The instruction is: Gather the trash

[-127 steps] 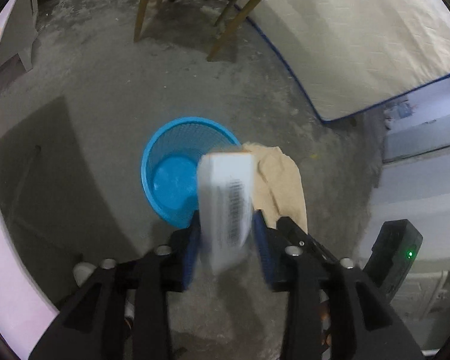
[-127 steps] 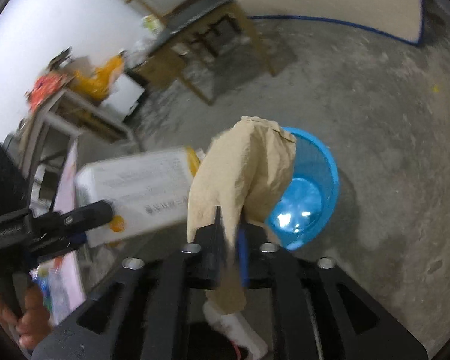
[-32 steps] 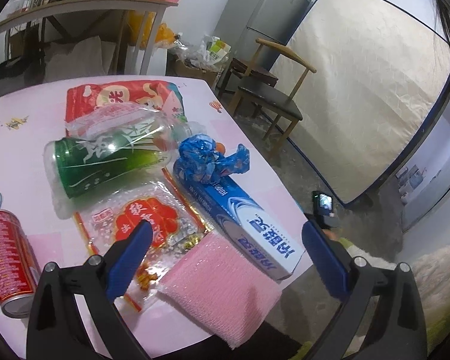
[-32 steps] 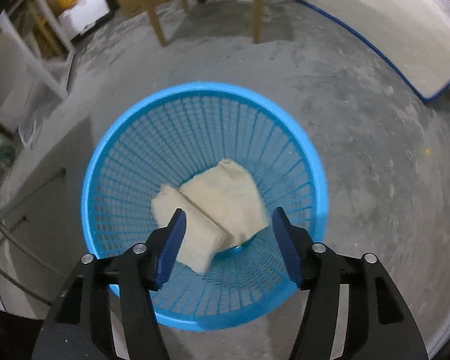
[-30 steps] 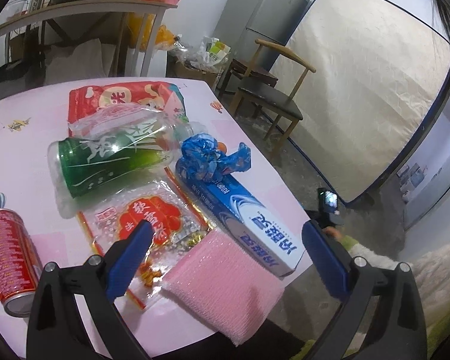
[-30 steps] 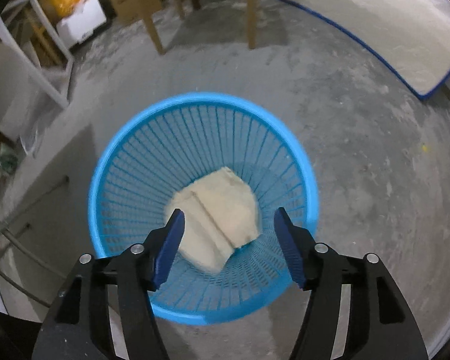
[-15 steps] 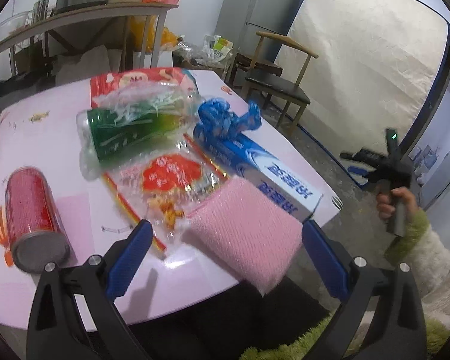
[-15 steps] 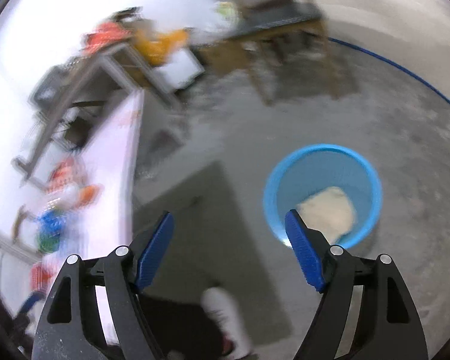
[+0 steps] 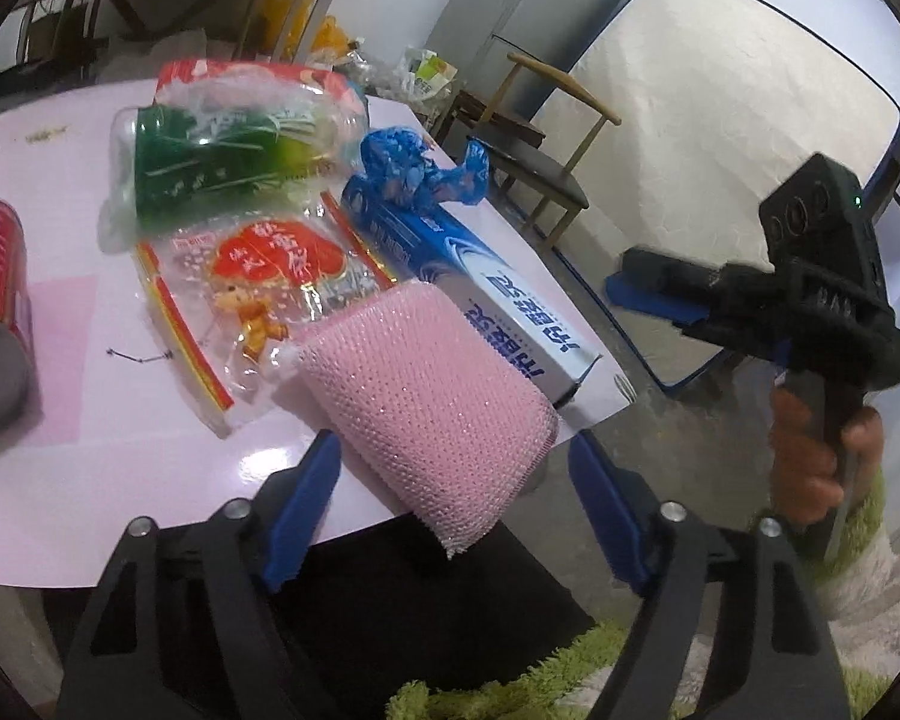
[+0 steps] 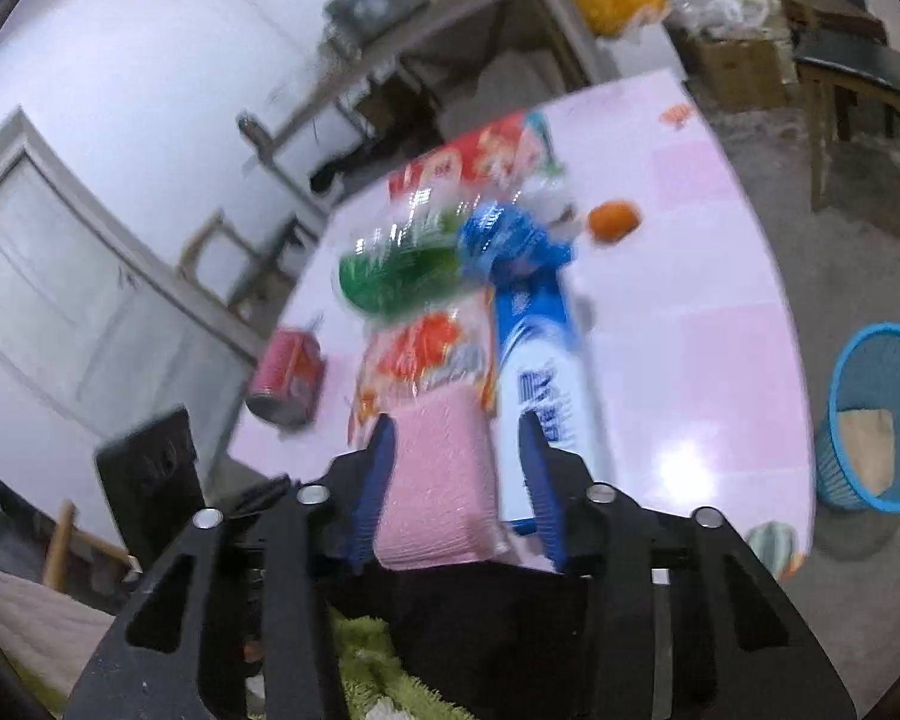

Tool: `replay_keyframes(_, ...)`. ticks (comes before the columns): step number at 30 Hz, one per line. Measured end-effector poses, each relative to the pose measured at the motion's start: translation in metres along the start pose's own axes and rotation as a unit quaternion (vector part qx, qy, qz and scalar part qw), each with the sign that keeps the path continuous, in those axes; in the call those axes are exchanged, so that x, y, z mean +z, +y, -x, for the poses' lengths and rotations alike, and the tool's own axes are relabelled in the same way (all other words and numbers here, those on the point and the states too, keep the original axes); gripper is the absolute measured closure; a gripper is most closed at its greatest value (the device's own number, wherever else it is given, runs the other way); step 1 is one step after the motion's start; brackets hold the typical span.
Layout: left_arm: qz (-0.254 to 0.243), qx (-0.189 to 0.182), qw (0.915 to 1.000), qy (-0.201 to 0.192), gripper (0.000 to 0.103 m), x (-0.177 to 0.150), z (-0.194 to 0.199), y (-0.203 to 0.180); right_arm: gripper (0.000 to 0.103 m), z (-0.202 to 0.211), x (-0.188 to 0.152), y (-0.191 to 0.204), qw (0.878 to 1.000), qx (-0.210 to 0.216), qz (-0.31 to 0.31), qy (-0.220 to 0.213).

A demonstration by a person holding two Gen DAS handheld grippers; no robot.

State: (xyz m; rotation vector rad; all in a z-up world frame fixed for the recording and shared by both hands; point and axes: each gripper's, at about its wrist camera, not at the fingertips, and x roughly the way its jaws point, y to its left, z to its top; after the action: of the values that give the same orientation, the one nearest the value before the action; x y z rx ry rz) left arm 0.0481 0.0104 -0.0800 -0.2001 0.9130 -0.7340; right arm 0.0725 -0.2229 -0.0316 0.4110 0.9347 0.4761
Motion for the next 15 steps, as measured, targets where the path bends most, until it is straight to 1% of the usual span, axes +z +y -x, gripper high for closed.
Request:
replay_keyframes(4, 0.004, -0.003, 1.0000, 0.001, 0.028, -0.002, -0.001, 0.001, 0.065, -0.028, -0.001, 0.011, 0.999, -0.005, 0.004, 0.040)
replay_keyframes(8, 0.005, -0.001, 0.9999, 0.013, 0.028, -0.003, -0.003, 0.001, 0.062, -0.041, -0.007, 0.016, 0.997, -0.023, 0.007, 0.070)
replay_keyframes(9, 0.005, 0.001, 0.9998, 0.018, 0.028, -0.003, -0.004, 0.000, 0.057, -0.044, -0.009, 0.017, 0.997, -0.026, 0.006, 0.076)
replay_keyframes(10, 0.004, 0.002, 0.9998, 0.021, 0.028, -0.004, -0.005, 0.000, 0.049, -0.041, -0.015, 0.021, 0.997, -0.026, 0.005, 0.078)
replay_keyframes(11, 0.005, 0.003, 0.9997, 0.024, 0.028, -0.005, -0.006, 0.000, 0.046, -0.041, -0.016, 0.022, 0.996, -0.024, -0.001, 0.084)
replay_keyframes(13, 0.006, 0.006, 0.9995, 0.029, 0.024, -0.006, -0.006, 0.000, 0.043, -0.046, -0.019, 0.022, 0.995, -0.014, -0.010, 0.095)
replay_keyframes(15, 0.009, 0.010, 0.9995, 0.029, 0.022, -0.005, -0.006, 0.001, 0.040, -0.048, -0.020, 0.022, 0.995, 0.000, -0.021, 0.101)
